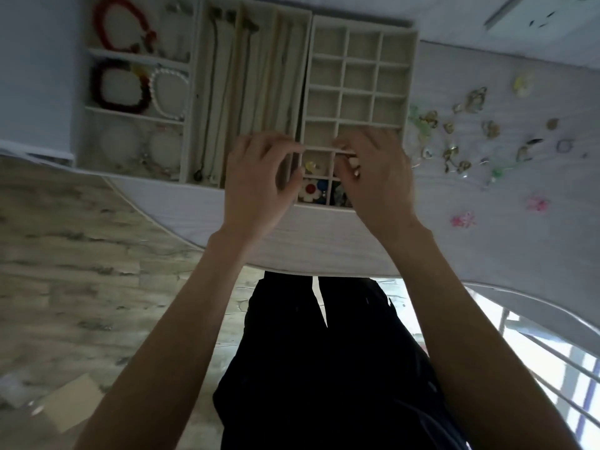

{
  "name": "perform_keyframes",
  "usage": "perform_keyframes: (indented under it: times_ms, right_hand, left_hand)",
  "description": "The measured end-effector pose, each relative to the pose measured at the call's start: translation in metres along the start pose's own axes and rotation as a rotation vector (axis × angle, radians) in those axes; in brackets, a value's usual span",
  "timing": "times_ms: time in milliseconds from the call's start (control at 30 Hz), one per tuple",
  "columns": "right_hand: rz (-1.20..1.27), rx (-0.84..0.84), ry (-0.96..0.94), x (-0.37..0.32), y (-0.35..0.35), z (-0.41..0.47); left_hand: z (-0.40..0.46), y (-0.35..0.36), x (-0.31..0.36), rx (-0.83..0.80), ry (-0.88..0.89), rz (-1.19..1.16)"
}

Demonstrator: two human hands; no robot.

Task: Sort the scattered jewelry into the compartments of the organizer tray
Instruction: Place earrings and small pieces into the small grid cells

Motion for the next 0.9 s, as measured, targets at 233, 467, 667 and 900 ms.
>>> perform_keyframes:
  times_ms: [233, 467, 667, 900]
  right_hand:
    - [-0.079, -0.108, 0.038, -0.004, 0.017, -0.003]
    - [-0.167, -0.178, 0.084, -0.010, 0.017, 0.008]
    - [-0.215, -0.107, -0.002, -0.014, 0.023, 0.008]
    - [-0.113, -0.029, 0.145, -0.013, 0.034, 0.003]
  left_hand:
    - [0.014, -0.005, -0.009, -0.071, 0.098, 0.040]
    - [0.020, -0.005, -0.011, -0.117, 0.194, 0.126]
    - [0.023, -0.004, -0.011, -0.160, 0.211, 0.166]
    - [0.022, -0.001, -0.011, -0.137, 0.161, 0.147]
Point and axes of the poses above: each hand's wrist, its own z-axis towards the middle knuckle, its own y-axis out of the palm, x = y × z, the point moved 1 cm from there along z, towards the middle knuckle, and after that the axes turned 2 degrees about -y, right-handed, at the moved point
